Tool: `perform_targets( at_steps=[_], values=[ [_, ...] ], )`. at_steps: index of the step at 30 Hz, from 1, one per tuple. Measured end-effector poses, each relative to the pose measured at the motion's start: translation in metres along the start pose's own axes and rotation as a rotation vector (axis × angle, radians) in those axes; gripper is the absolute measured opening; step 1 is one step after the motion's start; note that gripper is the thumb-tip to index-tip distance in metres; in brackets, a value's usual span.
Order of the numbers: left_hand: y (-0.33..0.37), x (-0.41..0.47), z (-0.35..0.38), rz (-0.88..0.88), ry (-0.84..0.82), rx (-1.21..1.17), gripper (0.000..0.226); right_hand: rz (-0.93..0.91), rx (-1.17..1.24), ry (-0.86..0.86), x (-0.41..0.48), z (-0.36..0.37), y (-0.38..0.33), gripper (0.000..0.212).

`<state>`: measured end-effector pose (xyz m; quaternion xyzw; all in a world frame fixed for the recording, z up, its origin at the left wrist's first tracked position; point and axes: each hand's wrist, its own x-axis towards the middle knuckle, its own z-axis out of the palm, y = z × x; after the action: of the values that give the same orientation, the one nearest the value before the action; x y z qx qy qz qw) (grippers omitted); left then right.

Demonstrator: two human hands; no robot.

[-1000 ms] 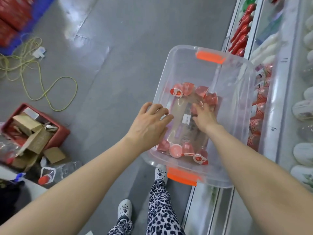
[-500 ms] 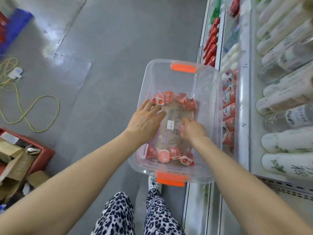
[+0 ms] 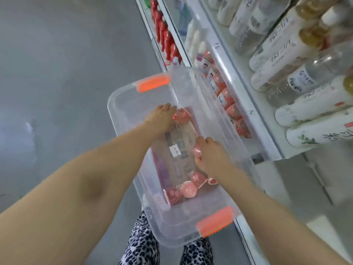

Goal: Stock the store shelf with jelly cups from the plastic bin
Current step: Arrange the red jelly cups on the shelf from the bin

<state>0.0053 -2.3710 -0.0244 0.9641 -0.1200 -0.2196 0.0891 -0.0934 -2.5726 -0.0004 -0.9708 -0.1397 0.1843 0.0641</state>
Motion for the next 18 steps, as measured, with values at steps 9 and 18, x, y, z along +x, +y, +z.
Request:
perform_targets(
  at_steps=[9,18],
  values=[
    [0.012,0.012,0.02,-0.023,-0.047,0.158,0.039,0.18,0.049,0.0,-0.01,0.021,-0.022,0.037],
    [0.026,-0.009,0.006,0.116,-0.213,-0.078,0.034,0.232,0.148,0.055,-0.031,0.0,-0.031,0.035]
  ],
)
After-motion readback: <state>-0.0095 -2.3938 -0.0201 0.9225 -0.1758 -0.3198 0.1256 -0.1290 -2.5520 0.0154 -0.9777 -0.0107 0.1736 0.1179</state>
